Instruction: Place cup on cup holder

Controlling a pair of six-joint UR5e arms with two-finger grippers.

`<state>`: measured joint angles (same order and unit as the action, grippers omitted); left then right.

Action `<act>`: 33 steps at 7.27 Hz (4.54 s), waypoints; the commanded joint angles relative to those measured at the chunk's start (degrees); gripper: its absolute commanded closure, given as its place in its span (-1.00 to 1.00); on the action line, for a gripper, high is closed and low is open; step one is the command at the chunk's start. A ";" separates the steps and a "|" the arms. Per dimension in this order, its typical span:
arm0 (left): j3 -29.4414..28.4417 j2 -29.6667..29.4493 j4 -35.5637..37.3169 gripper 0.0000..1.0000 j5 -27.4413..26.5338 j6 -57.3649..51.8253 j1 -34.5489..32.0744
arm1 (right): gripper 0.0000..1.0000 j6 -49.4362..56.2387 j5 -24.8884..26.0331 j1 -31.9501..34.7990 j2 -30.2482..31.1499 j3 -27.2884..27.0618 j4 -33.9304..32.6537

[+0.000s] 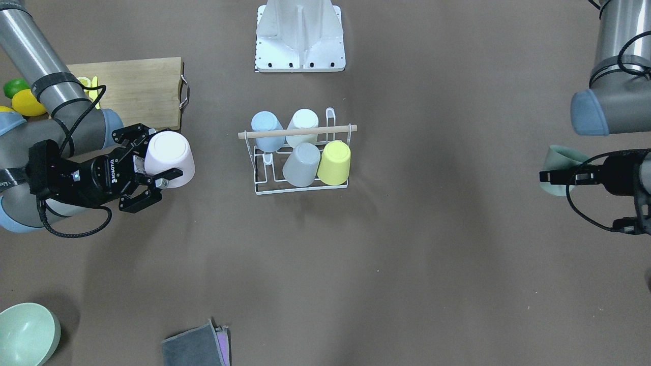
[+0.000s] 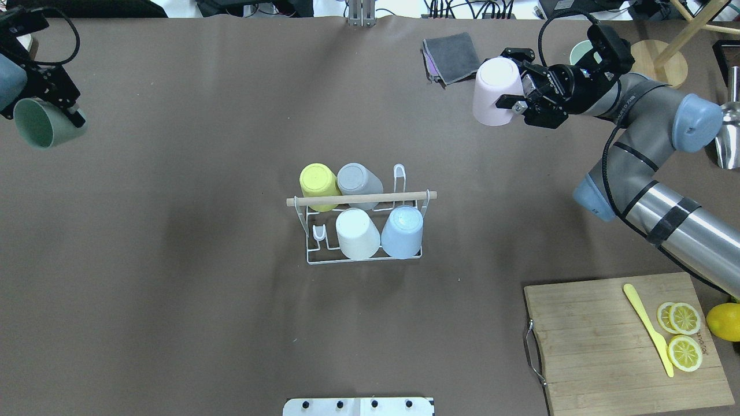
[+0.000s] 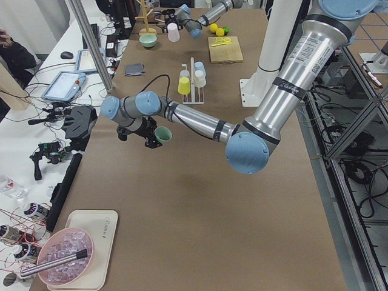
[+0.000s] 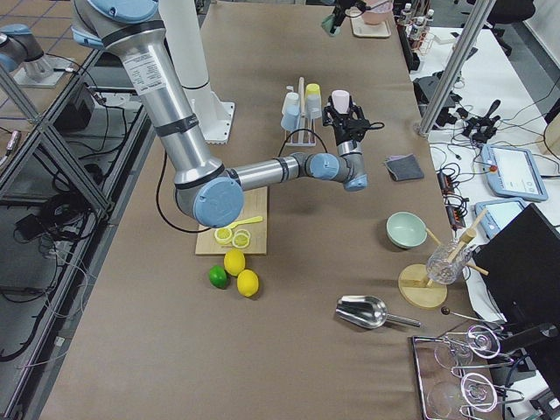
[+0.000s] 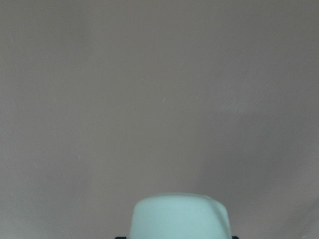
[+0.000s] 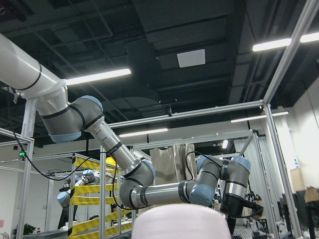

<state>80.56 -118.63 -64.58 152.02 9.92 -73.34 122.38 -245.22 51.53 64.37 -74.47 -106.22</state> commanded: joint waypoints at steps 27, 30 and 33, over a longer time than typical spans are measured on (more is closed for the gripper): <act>7.77 2.44 -136.06 1.00 -98.40 19.36 58.65 | -0.98 8.45 -5.53 -8.21 -4.18 8.12 3.92; 4.26 2.09 -140.29 1.00 -100.69 15.31 60.68 | -0.98 -6.13 -6.32 -5.66 -2.85 8.12 3.83; 1.01 1.03 -140.47 1.00 -100.69 15.31 60.77 | -0.98 -29.57 -2.75 0.48 -2.41 4.27 -5.18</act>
<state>82.60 -117.33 -204.96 51.29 25.27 -12.61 103.04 -250.13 49.25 61.63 -67.89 -106.63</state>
